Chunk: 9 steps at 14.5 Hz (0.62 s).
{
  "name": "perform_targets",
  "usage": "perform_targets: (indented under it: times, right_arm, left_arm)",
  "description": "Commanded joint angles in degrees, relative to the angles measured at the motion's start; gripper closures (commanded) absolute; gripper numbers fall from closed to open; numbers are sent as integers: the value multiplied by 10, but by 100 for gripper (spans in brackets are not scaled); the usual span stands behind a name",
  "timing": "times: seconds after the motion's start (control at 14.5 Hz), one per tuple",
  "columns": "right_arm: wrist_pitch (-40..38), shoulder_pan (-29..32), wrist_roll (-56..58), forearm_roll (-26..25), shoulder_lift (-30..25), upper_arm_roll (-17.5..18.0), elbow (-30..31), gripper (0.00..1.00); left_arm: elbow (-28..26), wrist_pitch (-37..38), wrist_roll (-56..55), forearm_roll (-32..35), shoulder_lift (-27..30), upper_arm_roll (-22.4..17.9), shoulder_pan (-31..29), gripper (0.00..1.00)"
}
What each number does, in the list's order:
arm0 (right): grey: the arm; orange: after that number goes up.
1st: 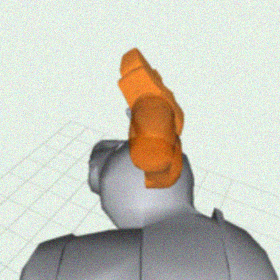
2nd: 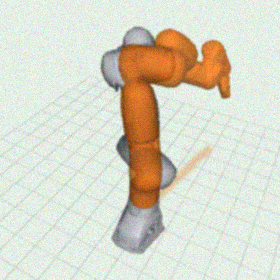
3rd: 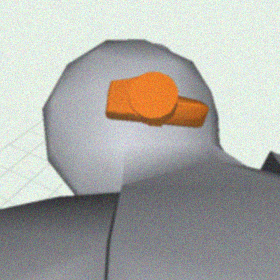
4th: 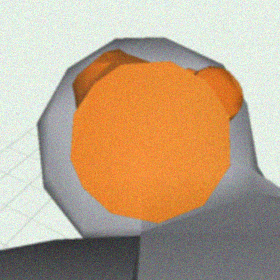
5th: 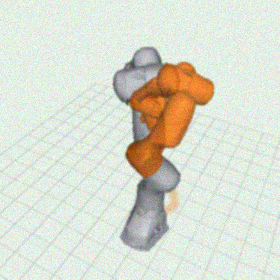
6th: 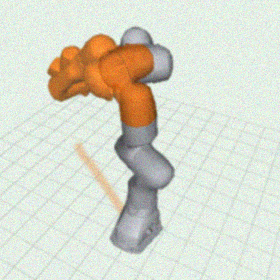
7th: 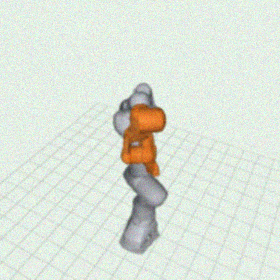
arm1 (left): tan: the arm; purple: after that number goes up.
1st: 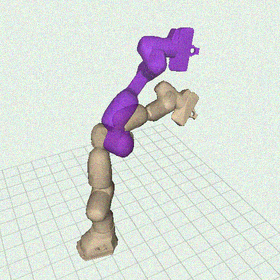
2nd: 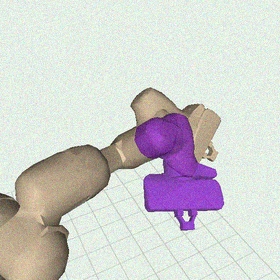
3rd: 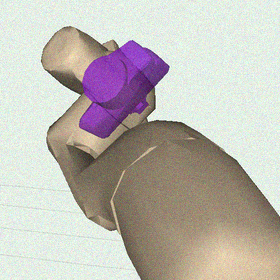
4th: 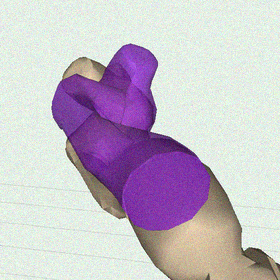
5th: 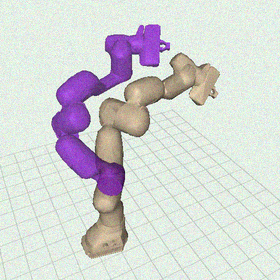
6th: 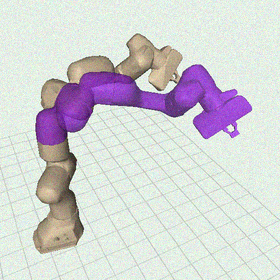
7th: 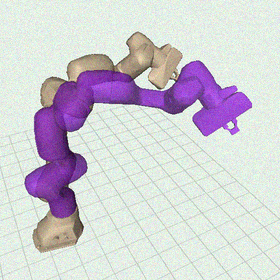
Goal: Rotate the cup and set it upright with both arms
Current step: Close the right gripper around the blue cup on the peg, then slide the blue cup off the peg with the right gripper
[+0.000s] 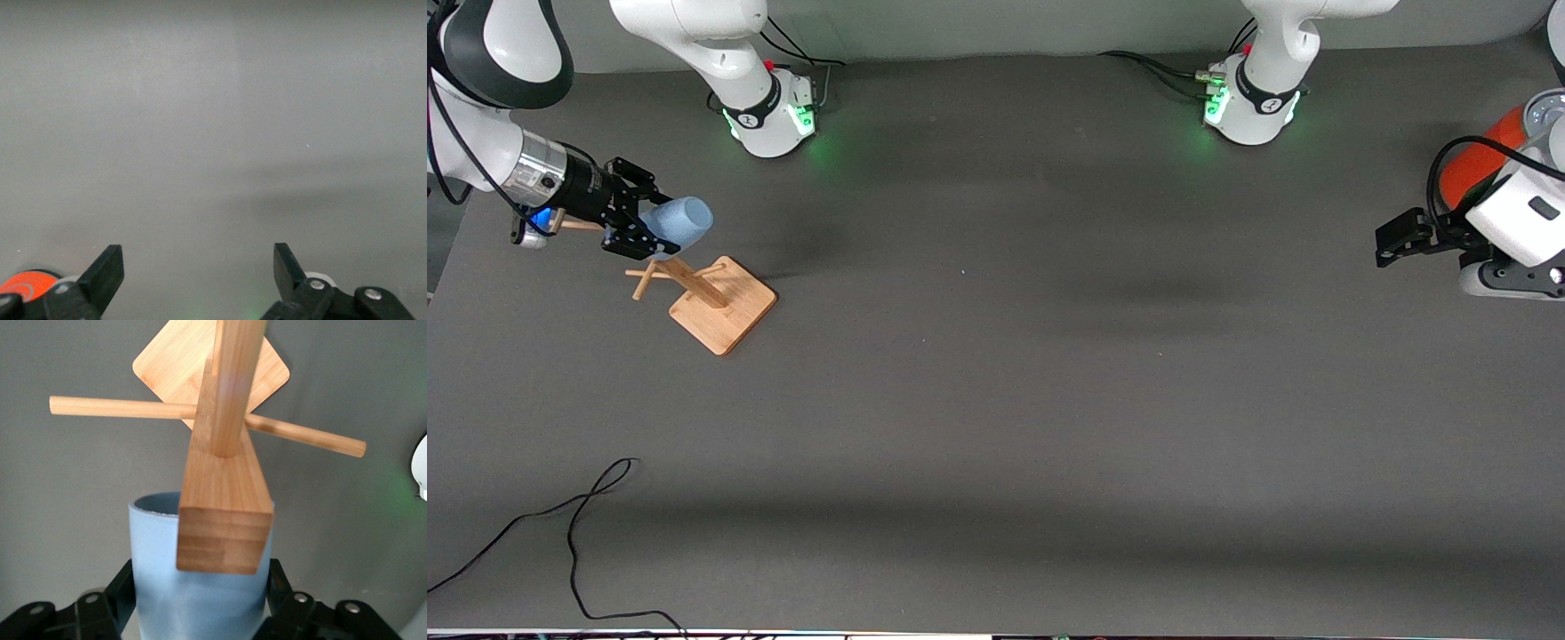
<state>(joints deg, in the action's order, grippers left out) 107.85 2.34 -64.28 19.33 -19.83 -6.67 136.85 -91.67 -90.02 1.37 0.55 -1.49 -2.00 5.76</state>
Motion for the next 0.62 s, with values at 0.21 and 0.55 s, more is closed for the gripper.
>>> perform_targets:
  times: [0.21, 0.55]
  right_arm:
    - [-21, -1, 13, 20, -8, -3, -15, 52]
    - [-77, -2, -15, 46, -19, 1, -63, 52]
  left_arm:
    - [10, 4, 7, 6, -3, 0, 0, 0]
    - [10, 3, 7, 6, -3, 0, 0, 0]
